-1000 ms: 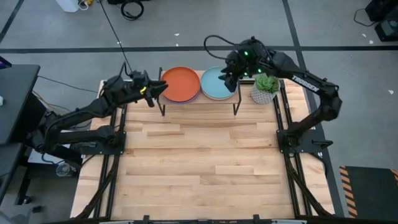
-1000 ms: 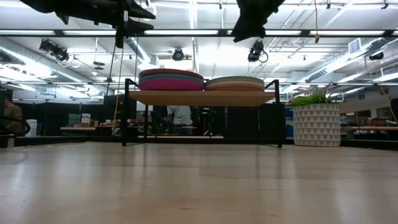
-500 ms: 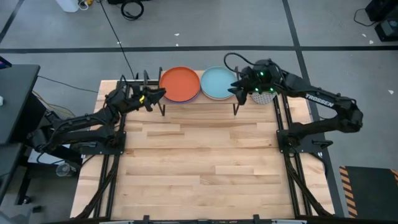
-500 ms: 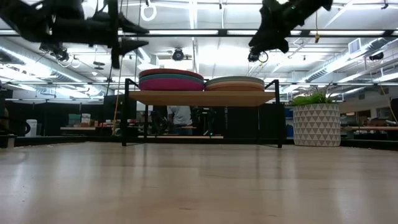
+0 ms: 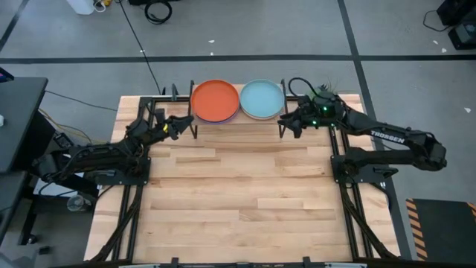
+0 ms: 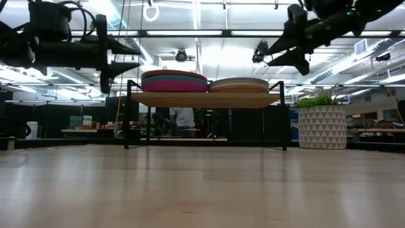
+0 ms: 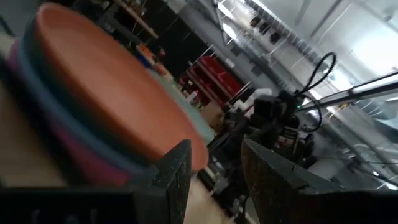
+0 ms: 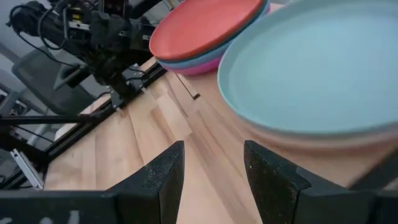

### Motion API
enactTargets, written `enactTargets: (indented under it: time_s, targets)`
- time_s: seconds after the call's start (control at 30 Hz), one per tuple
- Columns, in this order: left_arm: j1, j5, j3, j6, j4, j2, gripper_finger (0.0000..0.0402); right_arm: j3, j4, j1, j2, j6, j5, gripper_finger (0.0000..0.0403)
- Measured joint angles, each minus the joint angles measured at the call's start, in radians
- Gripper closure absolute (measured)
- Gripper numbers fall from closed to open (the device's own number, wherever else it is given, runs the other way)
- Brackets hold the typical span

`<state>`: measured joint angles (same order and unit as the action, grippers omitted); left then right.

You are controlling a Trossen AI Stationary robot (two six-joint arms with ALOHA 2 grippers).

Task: Place and stack plates onto a shelf
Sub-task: Return to Home Position

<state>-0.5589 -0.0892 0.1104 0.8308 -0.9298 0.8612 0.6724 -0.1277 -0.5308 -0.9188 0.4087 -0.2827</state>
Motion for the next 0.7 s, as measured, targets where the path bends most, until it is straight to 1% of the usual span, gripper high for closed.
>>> enactTargets:
  time_s: [0.2,0.37,0.5,0.7]
  targets:
    - [-0.008,-0.017,-0.049,0.027,0.048,-0.015,0.0254,-0.046,-0.006,0.000,0.124,0.036,-0.025,0.0231]
    - [-0.039,-0.022,-0.061,0.028,0.097,-0.071,0.0258,-0.071,-0.080,0.000,0.255,0.068,-0.022,0.0234]
    - [-0.067,-0.020,-0.061,0.000,0.167,-0.116,0.0272,-0.127,-0.112,0.000,0.349,0.115,-0.010,0.0237]
    - [-0.072,-0.024,-0.058,-0.098,0.331,-0.181,0.0302,-0.250,-0.076,0.000,0.454,0.207,-0.007,0.0238]
